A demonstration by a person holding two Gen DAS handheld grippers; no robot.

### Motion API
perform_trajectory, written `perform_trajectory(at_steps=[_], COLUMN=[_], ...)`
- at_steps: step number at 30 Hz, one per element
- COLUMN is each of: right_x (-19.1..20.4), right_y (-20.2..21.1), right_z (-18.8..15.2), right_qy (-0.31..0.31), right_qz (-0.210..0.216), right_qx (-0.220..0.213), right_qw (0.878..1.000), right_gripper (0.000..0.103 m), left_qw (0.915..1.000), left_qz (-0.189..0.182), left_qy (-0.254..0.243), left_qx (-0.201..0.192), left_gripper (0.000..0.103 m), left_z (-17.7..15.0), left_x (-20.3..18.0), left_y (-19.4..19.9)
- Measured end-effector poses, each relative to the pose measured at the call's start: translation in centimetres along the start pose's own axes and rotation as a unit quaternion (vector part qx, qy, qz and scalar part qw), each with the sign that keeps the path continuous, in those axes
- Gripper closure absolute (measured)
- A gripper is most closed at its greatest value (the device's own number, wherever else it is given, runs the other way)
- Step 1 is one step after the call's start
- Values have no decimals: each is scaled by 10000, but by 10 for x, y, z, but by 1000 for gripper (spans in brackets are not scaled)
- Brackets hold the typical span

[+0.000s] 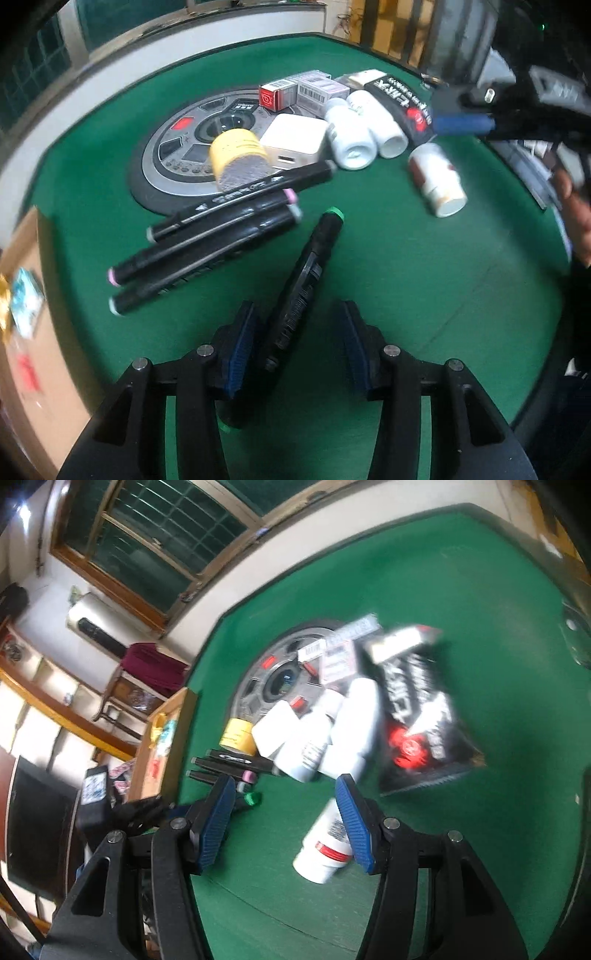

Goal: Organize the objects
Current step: 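Grasp a black marker with left gripper while right grasps a white pill bottle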

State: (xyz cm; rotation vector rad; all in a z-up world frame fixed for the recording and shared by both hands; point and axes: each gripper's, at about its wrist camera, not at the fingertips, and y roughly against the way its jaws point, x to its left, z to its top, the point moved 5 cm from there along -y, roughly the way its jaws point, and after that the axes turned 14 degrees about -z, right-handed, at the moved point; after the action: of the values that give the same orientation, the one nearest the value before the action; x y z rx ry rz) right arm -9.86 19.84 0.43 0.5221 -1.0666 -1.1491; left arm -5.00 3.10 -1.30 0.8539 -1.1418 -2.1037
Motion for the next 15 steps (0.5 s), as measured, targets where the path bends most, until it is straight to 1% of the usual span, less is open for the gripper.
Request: perform_trajectory(at_steps=[1, 3, 5, 7, 9, 11, 12, 13, 14, 15], right_x=[-3, -6, -9, -12, -14, -16, -17, -19, -19, -19], right_y=[-2, -4, -7, -8, -9, -12, -14, -17, -19, -22], right_z=[-2, -5, -10, -15, -17, -19, -21, -23, -25, -27], right_qy=[-14, -29, -26, -36, -32, -35, -59, -88, -78, -40], right_qz=[-133, -246, -424, -488, -625, -686, -679, -651, -640, -661], right_qx=[54, 123, 232, 286, 296, 352, 410, 463, 507, 552], right_qw=[9999, 9996, 9988, 9984, 9976, 9970, 9968, 9968, 9966, 9963], right_gripper=[48, 48, 48, 48, 48, 48, 48, 48, 48, 48], left_qw=[9999, 9997, 9996, 9992, 9987, 9985, 9983, 9984, 9985, 9982], left_qz=[-116, -172, -23, 157, 380, 437, 500, 490, 473, 541], left_qy=[83, 177, 278, 358, 341, 324, 305, 284, 270, 252], left_qx=[1, 19, 36, 26, 14, -18, -11, -4, -7, -43], left_gripper=[62, 62, 62, 62, 61, 63, 66, 76, 83, 85], left_z=[-3, -6, -8, -4, -1, 2, 3, 2, 1, -2], left_x=[-5, -10, -14, -17, -20, -28, -30, -36, -39, -44], left_y=[1, 2, 3, 2, -1, -4, -5, -4, -4, -3])
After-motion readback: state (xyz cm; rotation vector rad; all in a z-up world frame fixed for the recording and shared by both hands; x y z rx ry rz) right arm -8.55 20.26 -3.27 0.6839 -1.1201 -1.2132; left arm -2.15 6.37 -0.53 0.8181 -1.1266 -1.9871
